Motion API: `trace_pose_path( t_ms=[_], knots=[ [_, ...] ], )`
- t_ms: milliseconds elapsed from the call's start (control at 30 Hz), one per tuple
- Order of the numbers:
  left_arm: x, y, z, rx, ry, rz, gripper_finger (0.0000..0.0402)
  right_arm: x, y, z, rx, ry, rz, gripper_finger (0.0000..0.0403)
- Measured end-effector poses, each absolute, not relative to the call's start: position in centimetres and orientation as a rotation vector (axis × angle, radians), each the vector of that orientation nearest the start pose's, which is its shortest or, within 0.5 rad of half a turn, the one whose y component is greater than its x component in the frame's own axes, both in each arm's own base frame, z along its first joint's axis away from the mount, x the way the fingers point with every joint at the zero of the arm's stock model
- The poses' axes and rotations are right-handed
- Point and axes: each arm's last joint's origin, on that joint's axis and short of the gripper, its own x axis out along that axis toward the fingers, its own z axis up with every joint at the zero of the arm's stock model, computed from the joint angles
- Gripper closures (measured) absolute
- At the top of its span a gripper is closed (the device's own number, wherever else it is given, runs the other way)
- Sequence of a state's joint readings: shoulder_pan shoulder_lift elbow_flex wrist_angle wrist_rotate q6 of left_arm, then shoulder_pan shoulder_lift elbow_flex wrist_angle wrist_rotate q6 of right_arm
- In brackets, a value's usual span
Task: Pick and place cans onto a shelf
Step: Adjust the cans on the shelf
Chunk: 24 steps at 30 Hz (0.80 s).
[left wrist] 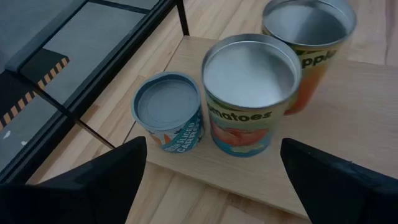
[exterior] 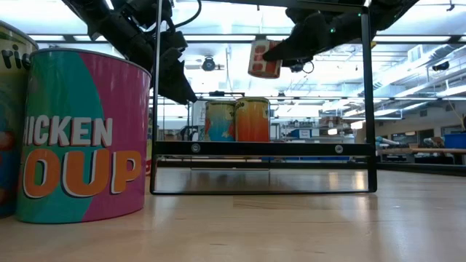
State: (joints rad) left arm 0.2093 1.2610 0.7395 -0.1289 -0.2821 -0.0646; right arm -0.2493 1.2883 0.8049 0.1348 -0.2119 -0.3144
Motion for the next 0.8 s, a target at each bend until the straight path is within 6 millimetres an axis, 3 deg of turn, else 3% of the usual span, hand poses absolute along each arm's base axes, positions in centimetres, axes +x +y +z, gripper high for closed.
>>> trace_pose_path(
  t_ms=[333, 800],
  knots=[
    [25.2, 5.5, 22.7, -0.040, 0.645, 0.474, 0.0026, 29.5, -2.8, 22.9, -0.151, 0.485, 0.154, 0.0101],
    [24.8, 5.5, 22.2, -0.078, 0.693, 0.491, 0.0026, 31.8, -1.5, 18.7, -0.044, 0.583, 0.116, 0.0101]
  ],
)
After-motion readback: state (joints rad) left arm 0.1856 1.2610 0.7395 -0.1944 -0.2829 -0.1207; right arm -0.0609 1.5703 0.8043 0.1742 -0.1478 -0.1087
